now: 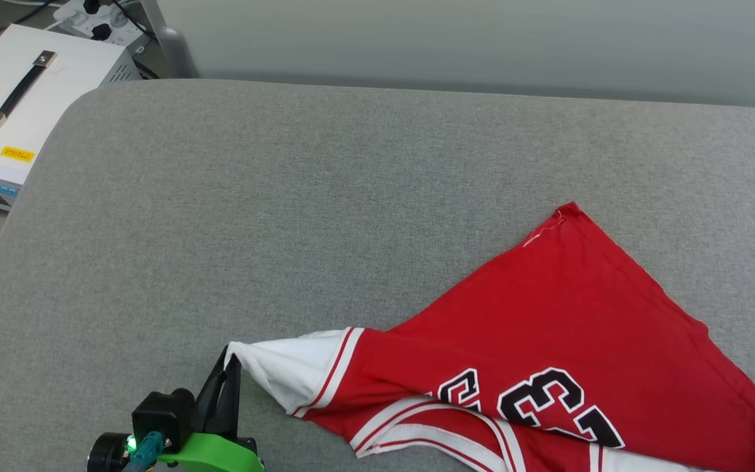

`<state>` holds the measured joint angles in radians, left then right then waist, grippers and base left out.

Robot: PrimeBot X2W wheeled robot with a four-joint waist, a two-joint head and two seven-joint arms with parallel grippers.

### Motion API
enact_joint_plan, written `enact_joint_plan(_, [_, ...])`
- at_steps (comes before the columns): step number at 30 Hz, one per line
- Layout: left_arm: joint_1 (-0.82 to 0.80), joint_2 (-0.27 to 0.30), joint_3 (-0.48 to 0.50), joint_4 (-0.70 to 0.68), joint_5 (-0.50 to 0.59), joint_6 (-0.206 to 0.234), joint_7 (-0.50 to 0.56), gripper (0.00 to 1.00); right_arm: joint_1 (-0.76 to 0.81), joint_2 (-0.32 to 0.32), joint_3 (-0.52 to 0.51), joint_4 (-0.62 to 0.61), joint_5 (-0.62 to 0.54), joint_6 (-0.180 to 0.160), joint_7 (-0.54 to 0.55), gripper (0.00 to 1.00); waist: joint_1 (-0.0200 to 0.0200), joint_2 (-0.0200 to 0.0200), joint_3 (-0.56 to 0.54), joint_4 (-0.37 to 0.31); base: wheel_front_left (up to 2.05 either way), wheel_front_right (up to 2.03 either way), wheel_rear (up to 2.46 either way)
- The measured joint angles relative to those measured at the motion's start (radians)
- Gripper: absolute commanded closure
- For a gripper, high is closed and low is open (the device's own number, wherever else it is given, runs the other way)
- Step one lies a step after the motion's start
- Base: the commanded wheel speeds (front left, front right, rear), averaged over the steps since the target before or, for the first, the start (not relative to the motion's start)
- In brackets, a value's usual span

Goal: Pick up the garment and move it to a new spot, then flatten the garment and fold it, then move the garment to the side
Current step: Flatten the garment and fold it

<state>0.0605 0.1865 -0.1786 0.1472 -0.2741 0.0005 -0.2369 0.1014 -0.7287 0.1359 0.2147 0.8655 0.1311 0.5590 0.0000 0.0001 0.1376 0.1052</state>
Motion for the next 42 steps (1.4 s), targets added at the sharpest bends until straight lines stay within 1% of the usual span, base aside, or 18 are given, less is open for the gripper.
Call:
enact_joint_plan(3, [0.0,0.001,-0.003,-0.001,0.0,0.001,0.0,1.0,-0.002,0.012,-0.061,-0.054,-0.02,0.0,-0.031,0.0,0.0,0.0,0.003,0.001,0.0,0.0,0.0])
enact_joint_plan(7, [-0.002,0.001,-0.011,-0.007,0.0,0.001,0.0,1.0,-0.026,0.012,-0.13,-0.141,-0.049,0.0,-0.058,0.0,0.0,0.0,0.006,0.009,0.0,0.0,0.0])
enact_joint_plan(12, [-0.012,-0.001,-0.026,-0.023,0.001,0.001,0.0,1.0,-0.114,-0.001,-0.181,-0.278,-0.087,0.0,-0.04,0.0,0.0,0.0,0.022,0.032,0.0,0.0,0.0])
enact_joint_plan(14, [-0.02,-0.001,-0.032,-0.027,0.002,0.001,-0.001,1.0,-0.158,-0.002,-0.18,-0.323,-0.103,0.0,-0.012,0.0,0.0,0.0,0.031,0.041,0.0,0.0,0.0])
enact_joint_plan(16, [-0.03,-0.002,-0.039,-0.03,0.005,0.002,-0.001,1.0,-0.213,-0.004,-0.158,-0.354,-0.117,0.0,0.025,0.0,0.0,0.0,0.044,0.05,0.0,0.0,0.0])
enact_joint_plan(20, [-0.059,-0.015,-0.053,-0.034,0.011,0.002,-0.007,1.0,-0.346,-0.02,-0.073,-0.374,-0.136,0.0,0.123,0.0,0.0,0.0,0.077,0.071,0.0,0.0,0.0])
enact_joint_plan(25, [-0.1,-0.038,-0.073,-0.032,0.014,-0.001,-0.011,1.0,-0.519,-0.041,0.062,-0.31,-0.143,0.0,0.244,0.0,0.0,0.0,0.122,0.103,0.0,0.0,0.0])
enact_joint_plan(31, [-0.132,-0.063,-0.085,-0.026,0.018,-0.006,-0.018,1.0,-0.692,-0.036,0.21,-0.174,-0.159,0.0,0.328,0.0,0.0001,0.0,0.177,0.14,0.0,0.0,0.0])
enact_joint_plan(35, [-0.153,-0.073,-0.091,-0.025,0.021,-0.014,-0.018,1.0,-0.784,-0.023,0.291,-0.084,-0.179,0.0,0.339,0.0,0.0002,0.0,0.215,0.163,0.0,0.0,0.0])
enact_joint_plan(36, [-0.169,-0.086,-0.094,-0.029,0.029,-0.015,-0.018,1.0,-0.836,-0.011,0.342,-0.013,-0.188,0.0,0.342,0.0,0.0002,0.0,0.242,0.179,0.0,0.0,0.0])
enact_joint_plan(39, [-0.178,-0.094,-0.095,-0.032,0.037,-0.023,-0.018,1.0,-0.865,-0.008,0.404,0.048,-0.204,0.0,0.341,0.0,0.0002,0.0,0.267,0.194,0.0,0.0,0.0])
enact_joint_plan(42, [-0.187,-0.099,-0.095,-0.034,0.039,-0.024,-0.018,1.0,-0.893,-0.014,0.445,0.1,-0.204,0.0,0.318,0.0,0.0002,0.0,0.29,0.208,0.0,0.0,0.0])
